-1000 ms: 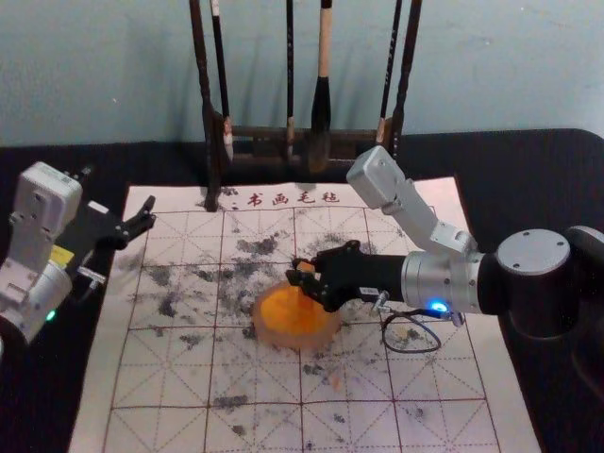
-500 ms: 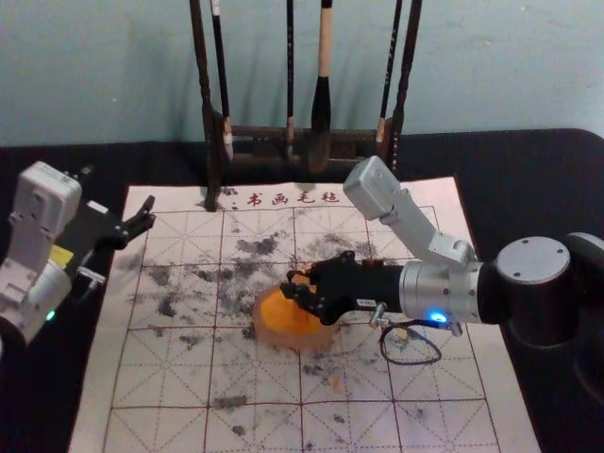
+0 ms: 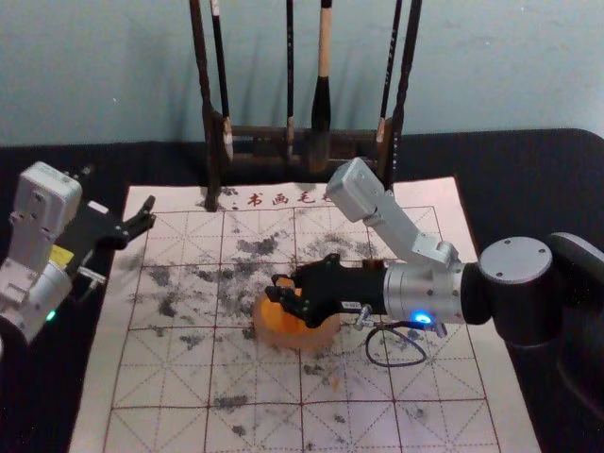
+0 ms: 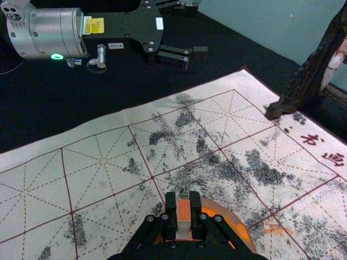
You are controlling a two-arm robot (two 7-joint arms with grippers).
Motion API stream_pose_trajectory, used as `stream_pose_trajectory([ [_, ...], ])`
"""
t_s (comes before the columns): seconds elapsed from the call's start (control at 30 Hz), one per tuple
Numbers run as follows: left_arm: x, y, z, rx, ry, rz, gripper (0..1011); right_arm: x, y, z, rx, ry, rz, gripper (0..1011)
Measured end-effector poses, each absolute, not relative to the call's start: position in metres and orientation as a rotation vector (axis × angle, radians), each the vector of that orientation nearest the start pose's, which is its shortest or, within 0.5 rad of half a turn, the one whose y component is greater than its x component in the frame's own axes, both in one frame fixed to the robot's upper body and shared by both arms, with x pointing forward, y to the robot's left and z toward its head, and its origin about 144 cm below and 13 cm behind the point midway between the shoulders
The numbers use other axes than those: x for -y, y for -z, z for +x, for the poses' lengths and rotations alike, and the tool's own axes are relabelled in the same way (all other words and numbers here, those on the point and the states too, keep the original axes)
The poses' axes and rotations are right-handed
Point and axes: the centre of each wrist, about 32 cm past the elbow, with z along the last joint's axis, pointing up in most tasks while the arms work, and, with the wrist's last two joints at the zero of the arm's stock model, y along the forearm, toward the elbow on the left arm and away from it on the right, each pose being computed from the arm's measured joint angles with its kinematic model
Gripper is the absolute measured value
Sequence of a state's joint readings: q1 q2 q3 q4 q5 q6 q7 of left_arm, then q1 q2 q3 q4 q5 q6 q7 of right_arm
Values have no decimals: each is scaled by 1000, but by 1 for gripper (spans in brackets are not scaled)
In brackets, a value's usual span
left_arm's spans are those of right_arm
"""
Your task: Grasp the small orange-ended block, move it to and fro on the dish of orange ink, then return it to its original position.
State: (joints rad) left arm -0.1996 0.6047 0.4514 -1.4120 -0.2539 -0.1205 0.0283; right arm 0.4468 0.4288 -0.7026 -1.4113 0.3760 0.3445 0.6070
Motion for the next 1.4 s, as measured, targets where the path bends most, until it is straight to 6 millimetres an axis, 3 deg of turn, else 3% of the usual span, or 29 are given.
stream_pose_trajectory([
  [0.63, -310, -1140, 489, 285, -1248, 304, 1001, 176, -1180, 541, -130, 487, -422, 130],
  [1.4, -310, -1140, 489, 285, -1248, 305, 1001, 190, -1181, 542, -130, 534, -423, 130],
])
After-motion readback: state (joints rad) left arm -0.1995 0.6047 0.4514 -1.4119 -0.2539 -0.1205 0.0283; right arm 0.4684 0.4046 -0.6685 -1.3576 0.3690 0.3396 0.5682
